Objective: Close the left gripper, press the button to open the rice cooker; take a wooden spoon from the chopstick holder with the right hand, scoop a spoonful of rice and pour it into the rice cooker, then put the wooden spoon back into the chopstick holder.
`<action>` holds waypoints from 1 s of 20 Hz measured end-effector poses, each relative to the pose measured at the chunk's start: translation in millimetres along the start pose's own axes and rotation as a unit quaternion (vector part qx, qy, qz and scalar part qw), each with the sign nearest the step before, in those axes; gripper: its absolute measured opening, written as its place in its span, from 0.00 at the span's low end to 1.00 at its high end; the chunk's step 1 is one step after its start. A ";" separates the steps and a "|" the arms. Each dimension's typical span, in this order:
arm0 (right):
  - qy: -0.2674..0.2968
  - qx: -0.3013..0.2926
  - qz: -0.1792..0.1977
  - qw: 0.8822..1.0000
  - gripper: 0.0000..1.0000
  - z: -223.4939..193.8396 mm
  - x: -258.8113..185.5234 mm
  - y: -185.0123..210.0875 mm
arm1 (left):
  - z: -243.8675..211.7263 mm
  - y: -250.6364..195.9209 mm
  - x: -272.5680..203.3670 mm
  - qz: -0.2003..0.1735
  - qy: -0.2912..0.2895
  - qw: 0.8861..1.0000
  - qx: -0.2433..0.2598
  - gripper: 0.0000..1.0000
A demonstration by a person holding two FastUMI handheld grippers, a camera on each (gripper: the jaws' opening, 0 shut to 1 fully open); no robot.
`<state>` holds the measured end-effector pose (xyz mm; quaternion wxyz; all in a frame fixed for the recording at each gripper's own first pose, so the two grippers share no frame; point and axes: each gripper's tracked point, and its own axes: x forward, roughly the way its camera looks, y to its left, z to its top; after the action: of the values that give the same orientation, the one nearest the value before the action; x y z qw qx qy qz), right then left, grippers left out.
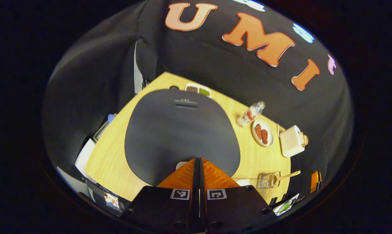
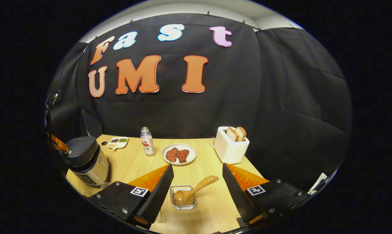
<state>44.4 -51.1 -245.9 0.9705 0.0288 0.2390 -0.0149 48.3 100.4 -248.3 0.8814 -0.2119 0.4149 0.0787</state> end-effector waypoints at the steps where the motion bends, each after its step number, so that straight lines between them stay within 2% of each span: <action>1: 0.010 0.005 0.003 1.000 0.94 -7.4 3.5 0.3 | 15.6 -3.2 -7.1 -0.006 -0.037 0.999 0.015 0.05; 4: 0.046 0.020 0.013 0.999 0.94 -30.8 16.6 -0.9 | 63.5 -5.8 -30.6 0.018 -0.128 0.990 0.049 0.05; 5: 0.055 0.025 0.014 0.998 0.94 -36.2 20.5 -1.7 | 74.4 -3.7 -36.8 0.034 -0.151 0.986 0.068 0.01; 7: 0.074 0.037 0.018 0.996 0.94 -48.6 30.0 -3.4 | 95.6 -7.6 -50.2 0.057 -0.198 0.973 0.103 0.06; 9: 0.092 0.047 0.018 0.994 0.94 -62.5 36.8 -4.9 | 112.7 -14.0 -67.2 0.082 -0.243 0.957 0.134 0.06; 12: 0.119 0.060 0.016 0.991 0.94 -82.8 45.9 -8.2 | 124.3 -35.4 -93.3 0.084 -0.297 0.937 0.165 0.02; 14: 0.135 0.068 0.019 0.988 0.94 -95.4 56.1 -7.9 | 119.8 -43.5 -104.6 0.087 -0.314 0.926 0.188 0.05; 16: 0.145 0.077 0.025 0.986 0.92 -104.7 67.4 -5.9 | 113.3 -50.6 -113.4 0.085 -0.323 0.921 0.200 0.20; 18: 0.150 0.084 0.034 0.985 0.89 -111.4 79.2 -4.5 | 106.0 -53.6 -123.5 0.077 -0.328 0.920 0.199 0.47; 20: 0.148 0.092 0.044 0.984 0.84 -116.2 92.8 -1.9 | 99.9 -49.0 -128.8 0.089 -0.325 0.920 0.201 0.53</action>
<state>72.7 -47.1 -391.8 0.9172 0.1302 0.3765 0.0108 50.6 105.0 -78.2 0.9811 0.0448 0.1301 0.1362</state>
